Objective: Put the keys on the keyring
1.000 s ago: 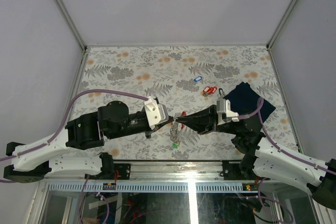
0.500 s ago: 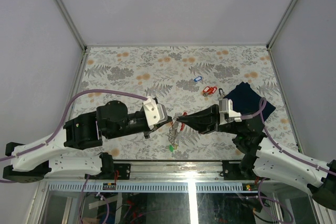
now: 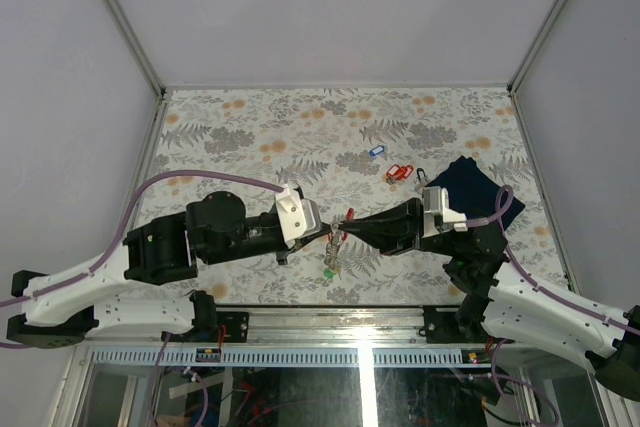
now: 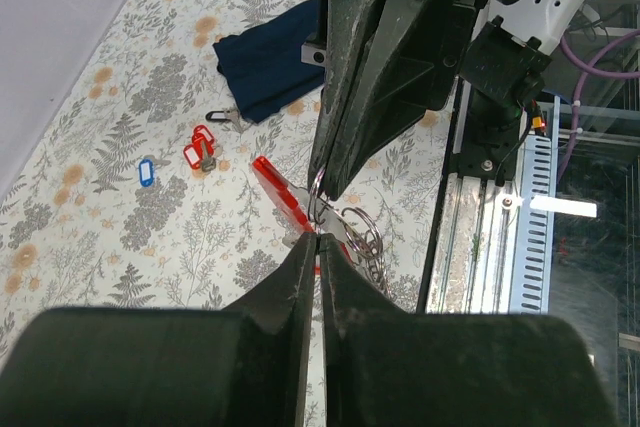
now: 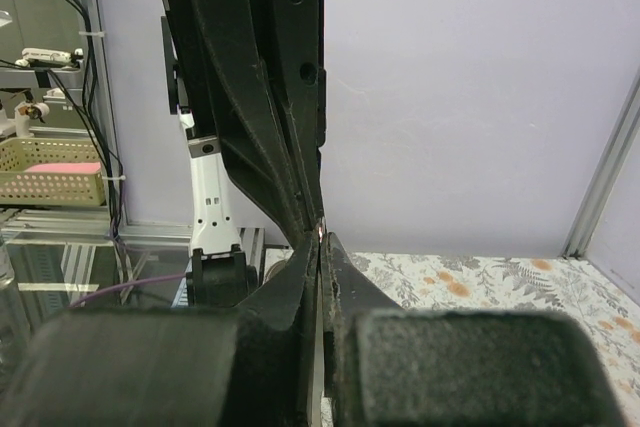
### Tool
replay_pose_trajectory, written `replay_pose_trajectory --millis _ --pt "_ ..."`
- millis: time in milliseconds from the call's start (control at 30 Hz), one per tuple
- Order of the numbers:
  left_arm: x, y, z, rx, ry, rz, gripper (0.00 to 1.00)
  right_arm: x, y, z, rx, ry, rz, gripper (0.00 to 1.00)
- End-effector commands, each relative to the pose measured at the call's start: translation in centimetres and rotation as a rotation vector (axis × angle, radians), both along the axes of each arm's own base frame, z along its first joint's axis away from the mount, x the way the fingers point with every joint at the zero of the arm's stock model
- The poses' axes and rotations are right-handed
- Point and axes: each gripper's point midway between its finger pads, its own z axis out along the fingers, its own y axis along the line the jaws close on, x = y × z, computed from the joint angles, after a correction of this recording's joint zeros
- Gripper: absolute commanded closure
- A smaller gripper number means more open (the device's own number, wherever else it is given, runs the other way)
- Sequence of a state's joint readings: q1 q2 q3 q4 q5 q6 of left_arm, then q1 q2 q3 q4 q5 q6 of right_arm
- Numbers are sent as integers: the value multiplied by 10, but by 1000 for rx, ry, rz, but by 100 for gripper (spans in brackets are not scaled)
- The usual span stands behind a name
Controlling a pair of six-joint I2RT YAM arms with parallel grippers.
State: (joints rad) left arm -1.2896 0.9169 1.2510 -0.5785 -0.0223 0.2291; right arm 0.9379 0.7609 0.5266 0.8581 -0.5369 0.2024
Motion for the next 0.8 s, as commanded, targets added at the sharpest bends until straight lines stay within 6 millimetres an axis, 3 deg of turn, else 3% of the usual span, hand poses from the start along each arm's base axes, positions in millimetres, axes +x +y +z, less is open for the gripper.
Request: replay_pose_trajectory --millis 0,167,333,567,767 --pt "-5 -7 15 -53 -16 -37 100 -8 -20 60 190 -86 -23 100" --pt "-6 -8 19 -79 -17 -39 99 -9 -21 61 199 -87 -21 100" --pt "-2 -2 30 -124 -29 -6 85 -10 -21 59 191 -93 -19 100" --pt "3 7 49 -254 -47 41 82 -13 -20 57 179 -108 -4 100" --pt "-3 -3 44 -275 -27 2 78 -16 -19 57 178 -109 14 100"
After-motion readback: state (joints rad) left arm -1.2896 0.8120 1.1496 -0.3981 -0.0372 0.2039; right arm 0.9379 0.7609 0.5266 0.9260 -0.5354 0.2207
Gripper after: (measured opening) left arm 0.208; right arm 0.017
